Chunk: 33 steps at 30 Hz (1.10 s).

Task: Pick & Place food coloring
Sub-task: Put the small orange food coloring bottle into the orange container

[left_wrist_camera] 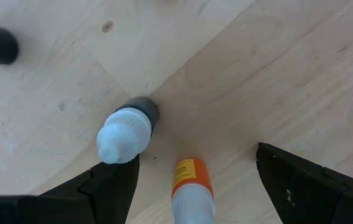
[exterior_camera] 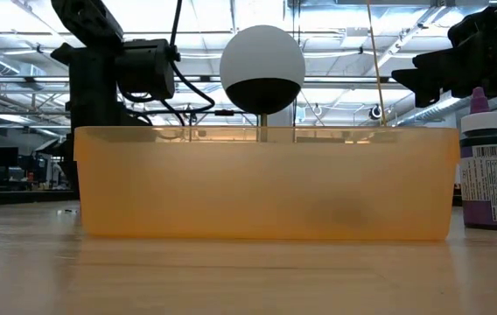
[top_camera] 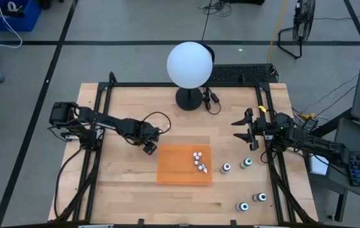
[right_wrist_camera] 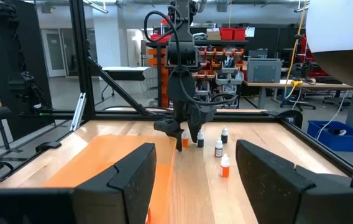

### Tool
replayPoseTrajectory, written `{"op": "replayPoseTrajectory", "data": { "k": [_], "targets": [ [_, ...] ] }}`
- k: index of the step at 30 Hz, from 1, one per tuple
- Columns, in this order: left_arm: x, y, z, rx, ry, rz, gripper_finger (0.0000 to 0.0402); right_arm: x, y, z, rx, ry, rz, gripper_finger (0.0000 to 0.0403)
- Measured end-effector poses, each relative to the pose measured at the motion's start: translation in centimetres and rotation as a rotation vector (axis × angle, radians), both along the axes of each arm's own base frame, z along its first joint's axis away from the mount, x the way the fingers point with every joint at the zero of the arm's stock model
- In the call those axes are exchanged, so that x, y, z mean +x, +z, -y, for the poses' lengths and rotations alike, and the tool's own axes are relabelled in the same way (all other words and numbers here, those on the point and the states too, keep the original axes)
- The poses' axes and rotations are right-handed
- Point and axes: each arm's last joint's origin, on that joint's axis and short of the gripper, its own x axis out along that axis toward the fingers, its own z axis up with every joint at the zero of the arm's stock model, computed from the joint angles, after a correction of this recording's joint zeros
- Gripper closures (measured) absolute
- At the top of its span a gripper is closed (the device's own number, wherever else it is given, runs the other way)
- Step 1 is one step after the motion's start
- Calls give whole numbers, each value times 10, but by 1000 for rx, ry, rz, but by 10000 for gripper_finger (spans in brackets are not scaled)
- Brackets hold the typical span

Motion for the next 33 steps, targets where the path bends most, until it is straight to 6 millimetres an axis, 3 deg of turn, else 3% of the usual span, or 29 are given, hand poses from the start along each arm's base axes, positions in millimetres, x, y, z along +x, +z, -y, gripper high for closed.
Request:
{"op": "replayPoseTrajectory", "data": {
  "k": [5,14,21,33],
  "targets": [
    [-1,0,0,-18,0,-7,90,0,0,0,0,0,0,194],
    [-2,0,1,-35,-7,-22,192,0,0,0,0,0,0,192],
    [-2,-1,1,-29,-12,-21,247,0,0,0,0,0,0,192],
    [1,-1,0,8,-41,13,279,0,0,0,0,0,0,192]
  ]
}}
